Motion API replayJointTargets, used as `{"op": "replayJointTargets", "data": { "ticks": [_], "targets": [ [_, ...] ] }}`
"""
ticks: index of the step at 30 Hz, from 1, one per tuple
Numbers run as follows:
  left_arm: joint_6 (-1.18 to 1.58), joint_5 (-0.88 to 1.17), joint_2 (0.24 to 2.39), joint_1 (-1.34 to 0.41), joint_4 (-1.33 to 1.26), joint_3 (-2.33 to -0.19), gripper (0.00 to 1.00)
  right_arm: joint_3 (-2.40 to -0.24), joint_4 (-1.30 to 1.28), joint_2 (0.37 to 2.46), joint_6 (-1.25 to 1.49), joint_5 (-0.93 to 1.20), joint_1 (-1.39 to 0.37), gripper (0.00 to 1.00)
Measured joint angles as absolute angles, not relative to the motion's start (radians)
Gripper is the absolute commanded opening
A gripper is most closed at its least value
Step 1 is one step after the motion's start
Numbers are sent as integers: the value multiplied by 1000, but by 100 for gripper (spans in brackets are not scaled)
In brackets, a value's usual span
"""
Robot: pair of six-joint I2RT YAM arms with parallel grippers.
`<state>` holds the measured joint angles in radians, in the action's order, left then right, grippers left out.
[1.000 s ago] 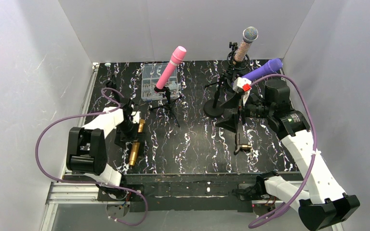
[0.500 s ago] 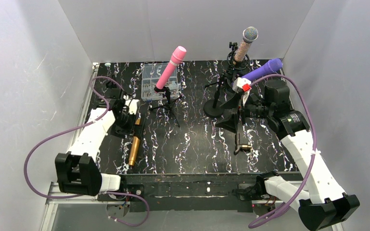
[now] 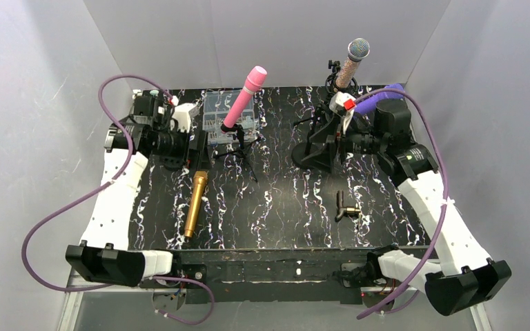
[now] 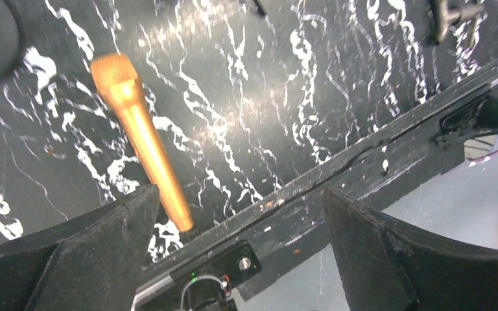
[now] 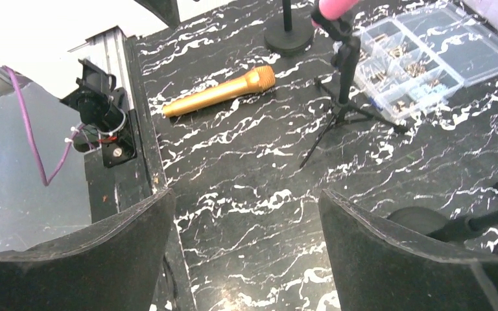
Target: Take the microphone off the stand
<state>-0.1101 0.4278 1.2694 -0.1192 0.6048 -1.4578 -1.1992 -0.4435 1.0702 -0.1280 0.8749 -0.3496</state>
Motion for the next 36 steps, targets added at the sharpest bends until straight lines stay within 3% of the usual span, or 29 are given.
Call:
{"op": "replayJointTargets", "data": {
  "ticks": [5, 11, 18, 21, 36],
  "targets": [
    [-102, 459, 1339, -120, 572, -1592, 98, -1295, -414, 1154, -97, 829, -409, 87],
    [-114, 517, 1420, -125, 400, -1600, 98, -1394, -337, 1304, -47, 758, -494, 86],
    [-422, 710, 1579, -141, 43, -1494, 98, -1463, -156, 1507, 129, 748, -533, 85],
    [-491, 798, 1674, -141, -65, -1480, 98, -1462, -151, 1520, 136, 765, -537, 85],
    [-472, 896, 1711, -145, -159, -1545, 98, -1425, -123, 1521, 139, 759, -537, 84]
  ]
}}
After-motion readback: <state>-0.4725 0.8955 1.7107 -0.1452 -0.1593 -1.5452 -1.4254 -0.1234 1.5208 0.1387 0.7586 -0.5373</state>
